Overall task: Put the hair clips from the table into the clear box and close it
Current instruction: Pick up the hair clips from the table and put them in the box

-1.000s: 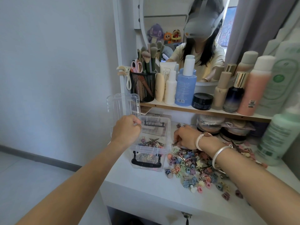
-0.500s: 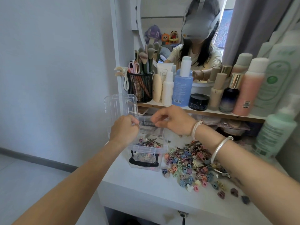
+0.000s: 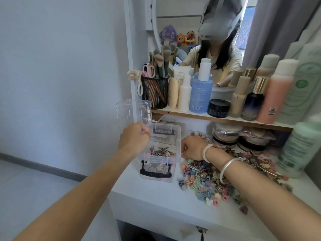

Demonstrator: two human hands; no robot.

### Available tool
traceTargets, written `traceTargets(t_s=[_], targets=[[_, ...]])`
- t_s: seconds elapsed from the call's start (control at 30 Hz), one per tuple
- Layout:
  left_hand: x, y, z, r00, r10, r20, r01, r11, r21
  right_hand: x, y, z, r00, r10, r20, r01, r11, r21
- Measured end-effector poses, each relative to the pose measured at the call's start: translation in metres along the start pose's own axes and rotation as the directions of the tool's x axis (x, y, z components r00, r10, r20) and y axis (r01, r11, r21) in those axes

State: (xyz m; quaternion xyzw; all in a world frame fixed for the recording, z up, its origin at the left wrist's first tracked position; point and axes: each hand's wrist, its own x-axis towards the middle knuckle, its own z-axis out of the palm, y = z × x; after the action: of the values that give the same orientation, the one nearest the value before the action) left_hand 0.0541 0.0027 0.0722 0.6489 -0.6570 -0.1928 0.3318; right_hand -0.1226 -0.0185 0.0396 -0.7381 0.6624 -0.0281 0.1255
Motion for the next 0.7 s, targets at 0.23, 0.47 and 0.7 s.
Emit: traceTargets(t_s=[0.23, 0.47, 0.7], targets=[[-0.001, 0.002, 0.000, 1.000, -0.001, -0.008, 0.001, 1.000, -0.004, -0.011, 0.015, -0.041, 0.889, 0.177, -0.421, -0.053, 0.956, 0.290], [-0.001, 0.013, 0.010, 1.000, 0.011, -0.003, -0.011, 1.000, -0.007, -0.025, -0.007, -0.060, 0.966, -0.081, -0.244, 0.196, 0.847, 0.494], [0.008, 0.014, 0.015, 1.000, 0.004, -0.009, -0.004, 1.000, -0.023, 0.014, 0.037, -0.009, 0.992, 0.053, -0.118, -0.058, 0.997, -0.044]])
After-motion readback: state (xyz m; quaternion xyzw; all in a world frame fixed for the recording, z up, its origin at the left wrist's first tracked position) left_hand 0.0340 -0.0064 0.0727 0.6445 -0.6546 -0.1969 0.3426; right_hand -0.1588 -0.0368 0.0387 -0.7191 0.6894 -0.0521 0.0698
